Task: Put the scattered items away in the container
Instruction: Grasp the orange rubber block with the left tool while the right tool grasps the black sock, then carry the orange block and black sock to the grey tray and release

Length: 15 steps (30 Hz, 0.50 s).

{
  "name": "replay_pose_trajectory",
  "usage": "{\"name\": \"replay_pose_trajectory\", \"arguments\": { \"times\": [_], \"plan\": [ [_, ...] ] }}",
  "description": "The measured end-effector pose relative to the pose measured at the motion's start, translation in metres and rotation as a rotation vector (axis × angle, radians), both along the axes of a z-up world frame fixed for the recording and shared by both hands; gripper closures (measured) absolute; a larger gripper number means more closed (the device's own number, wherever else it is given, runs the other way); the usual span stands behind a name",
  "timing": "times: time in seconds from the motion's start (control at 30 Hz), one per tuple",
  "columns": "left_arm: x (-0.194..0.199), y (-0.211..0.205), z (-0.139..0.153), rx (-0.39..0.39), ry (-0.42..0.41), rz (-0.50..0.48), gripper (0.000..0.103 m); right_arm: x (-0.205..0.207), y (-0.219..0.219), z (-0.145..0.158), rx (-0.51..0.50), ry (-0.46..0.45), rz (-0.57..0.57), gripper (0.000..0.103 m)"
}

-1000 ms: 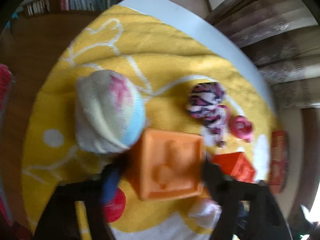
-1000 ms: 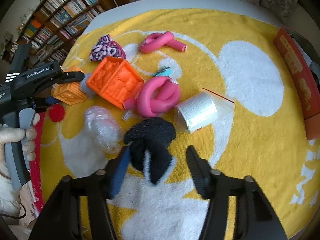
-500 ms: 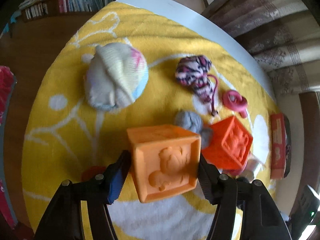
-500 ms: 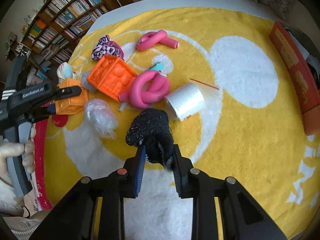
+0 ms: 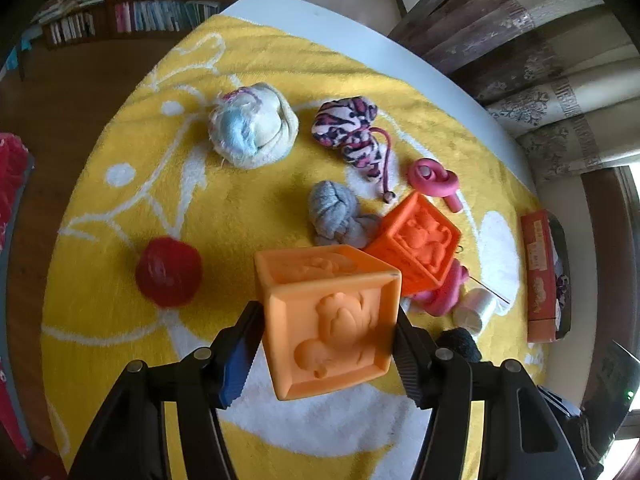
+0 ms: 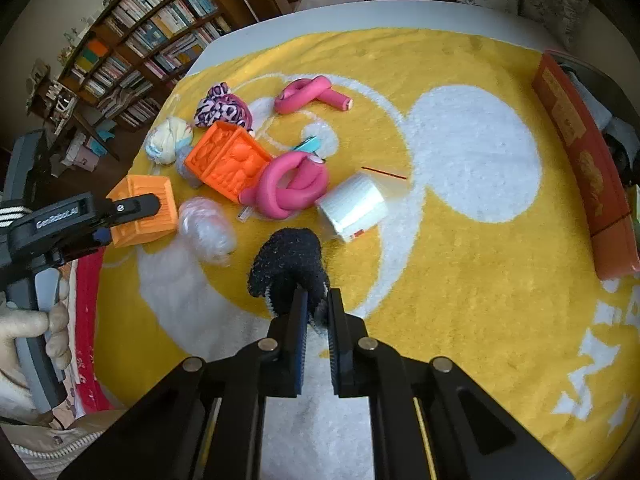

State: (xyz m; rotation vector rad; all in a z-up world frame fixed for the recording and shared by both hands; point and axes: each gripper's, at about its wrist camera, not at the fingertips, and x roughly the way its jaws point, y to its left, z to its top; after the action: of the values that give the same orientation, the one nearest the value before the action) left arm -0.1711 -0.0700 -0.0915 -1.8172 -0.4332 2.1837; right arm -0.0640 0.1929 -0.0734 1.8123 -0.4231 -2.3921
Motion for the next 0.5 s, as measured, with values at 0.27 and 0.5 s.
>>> {"name": "replay_pose_trajectory", "arguments": {
  "times": [0.27,0.5],
  "plan": [
    [0.015,0.000,0.007,-0.015,0.005,0.022,0.040,0.000,0.010,0.000,-0.063,0.004,0.002,0.092],
    [0.027,-0.014,0.007,-0.024,-0.008,0.052,0.040,-0.014,-0.003,-0.009,-0.108,-0.001,0.000,0.047]
  ]
}}
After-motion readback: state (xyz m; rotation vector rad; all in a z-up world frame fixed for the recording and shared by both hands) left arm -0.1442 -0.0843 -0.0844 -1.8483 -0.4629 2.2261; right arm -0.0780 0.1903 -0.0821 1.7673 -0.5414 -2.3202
